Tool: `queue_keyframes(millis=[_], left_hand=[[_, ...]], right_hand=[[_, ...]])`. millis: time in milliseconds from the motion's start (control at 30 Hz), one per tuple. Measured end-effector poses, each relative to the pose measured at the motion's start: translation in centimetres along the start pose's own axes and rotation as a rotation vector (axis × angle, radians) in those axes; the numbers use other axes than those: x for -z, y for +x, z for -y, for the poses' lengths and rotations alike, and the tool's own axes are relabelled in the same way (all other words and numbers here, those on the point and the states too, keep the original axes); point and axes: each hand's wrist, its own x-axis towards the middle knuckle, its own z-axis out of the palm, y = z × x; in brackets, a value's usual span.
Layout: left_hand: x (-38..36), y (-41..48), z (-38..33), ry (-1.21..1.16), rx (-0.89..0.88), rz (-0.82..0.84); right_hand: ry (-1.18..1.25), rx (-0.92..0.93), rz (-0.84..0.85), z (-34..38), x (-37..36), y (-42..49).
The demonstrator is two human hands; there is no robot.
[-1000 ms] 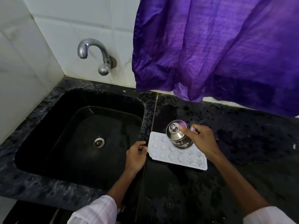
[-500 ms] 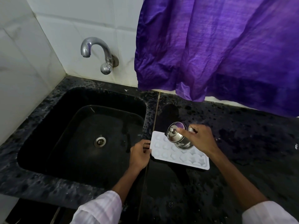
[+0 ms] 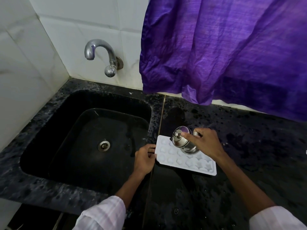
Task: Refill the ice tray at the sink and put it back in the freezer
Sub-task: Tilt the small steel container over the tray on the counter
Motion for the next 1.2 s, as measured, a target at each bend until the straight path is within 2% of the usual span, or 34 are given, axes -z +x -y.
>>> queue_keyframes(millis=[1200], left_hand=[[-0.22, 0.08, 0.45, -0.055, 0.023, 0.009]], right_hand=[[-0.125, 0.053, 0.064, 0.98, -0.36, 0.54]])
